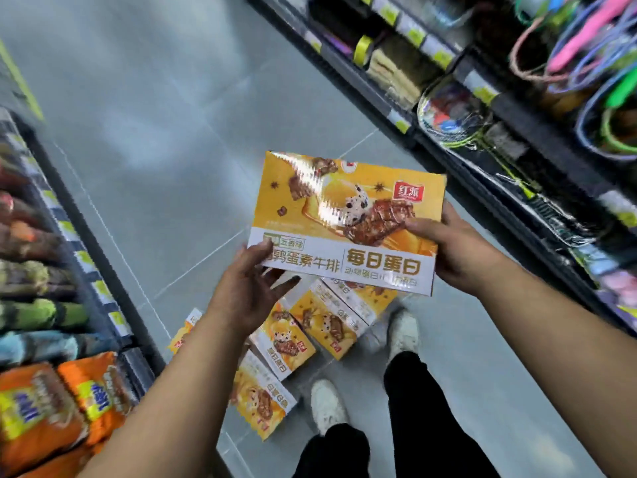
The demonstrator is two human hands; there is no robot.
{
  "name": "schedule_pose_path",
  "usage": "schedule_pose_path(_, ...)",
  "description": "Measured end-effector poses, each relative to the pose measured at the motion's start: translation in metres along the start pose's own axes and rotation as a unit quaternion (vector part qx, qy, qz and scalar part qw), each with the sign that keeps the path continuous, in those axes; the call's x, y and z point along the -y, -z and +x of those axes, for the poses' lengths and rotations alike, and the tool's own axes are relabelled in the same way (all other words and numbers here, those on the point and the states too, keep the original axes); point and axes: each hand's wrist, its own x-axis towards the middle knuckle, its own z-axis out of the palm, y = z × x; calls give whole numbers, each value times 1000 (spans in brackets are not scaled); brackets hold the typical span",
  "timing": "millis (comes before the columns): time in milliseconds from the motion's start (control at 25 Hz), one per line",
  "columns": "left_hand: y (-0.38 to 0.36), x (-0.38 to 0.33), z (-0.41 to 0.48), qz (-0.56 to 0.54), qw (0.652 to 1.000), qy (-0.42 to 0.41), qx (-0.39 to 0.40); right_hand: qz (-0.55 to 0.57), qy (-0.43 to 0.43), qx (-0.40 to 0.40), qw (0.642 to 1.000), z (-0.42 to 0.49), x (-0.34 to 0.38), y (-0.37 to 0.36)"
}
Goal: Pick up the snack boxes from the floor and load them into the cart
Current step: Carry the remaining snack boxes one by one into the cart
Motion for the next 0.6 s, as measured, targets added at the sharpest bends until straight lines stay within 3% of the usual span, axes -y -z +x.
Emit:
schedule_pose_path(200, -92, -61, -93, 277, 955, -19, 106, 41, 76, -54, 995, -151, 62, 39)
schedule_pose_path(440, -238, -54, -191, 380, 888, -41, 254, 121, 164, -106, 973, -334, 77, 102)
schedule_pose_path(600, -352, 22, -260, 439, 826, -56, 348, 152, 199, -221, 942, -464, 66, 174)
